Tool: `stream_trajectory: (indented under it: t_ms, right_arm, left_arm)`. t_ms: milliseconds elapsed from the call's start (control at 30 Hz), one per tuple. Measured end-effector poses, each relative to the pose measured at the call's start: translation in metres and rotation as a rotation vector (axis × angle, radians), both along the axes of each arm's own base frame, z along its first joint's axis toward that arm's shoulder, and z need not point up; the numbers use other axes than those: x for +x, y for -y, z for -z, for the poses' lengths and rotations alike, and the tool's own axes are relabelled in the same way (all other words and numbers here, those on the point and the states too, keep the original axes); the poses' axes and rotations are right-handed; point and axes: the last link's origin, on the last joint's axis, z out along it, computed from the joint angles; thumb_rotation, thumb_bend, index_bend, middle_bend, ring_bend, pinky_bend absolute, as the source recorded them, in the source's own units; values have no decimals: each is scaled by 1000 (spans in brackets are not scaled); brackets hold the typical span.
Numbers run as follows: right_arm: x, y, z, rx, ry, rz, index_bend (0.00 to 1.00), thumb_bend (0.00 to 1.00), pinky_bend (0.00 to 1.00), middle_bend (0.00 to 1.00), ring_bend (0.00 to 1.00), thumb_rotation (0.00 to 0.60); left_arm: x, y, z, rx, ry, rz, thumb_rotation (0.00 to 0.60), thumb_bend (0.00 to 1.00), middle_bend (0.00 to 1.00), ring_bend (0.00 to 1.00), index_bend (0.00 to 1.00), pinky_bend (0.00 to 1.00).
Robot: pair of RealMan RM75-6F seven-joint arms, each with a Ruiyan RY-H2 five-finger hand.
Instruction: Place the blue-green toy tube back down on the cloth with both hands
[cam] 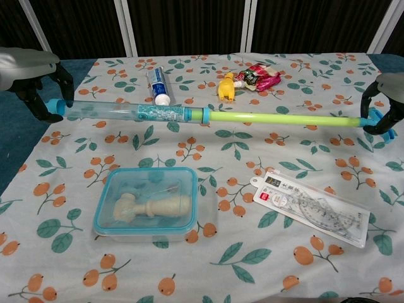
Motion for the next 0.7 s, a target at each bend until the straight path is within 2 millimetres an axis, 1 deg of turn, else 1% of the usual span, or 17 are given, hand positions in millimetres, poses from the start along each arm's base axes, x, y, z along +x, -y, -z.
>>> stream_trajectory:
  t_ms: [367,700]
  right_arm:
    - [3,-2,-4,-4,-11,-8,673,385,146,159,72,600]
    - [6,-5,-3,-3,-10,-12,676,384,146,163,72,600]
  left_arm:
    - [2,0,-1,2,10,4,600,352,316,132,539,248]
    - [-2,1,-5,7,12,0,600,352,316,132,539,249]
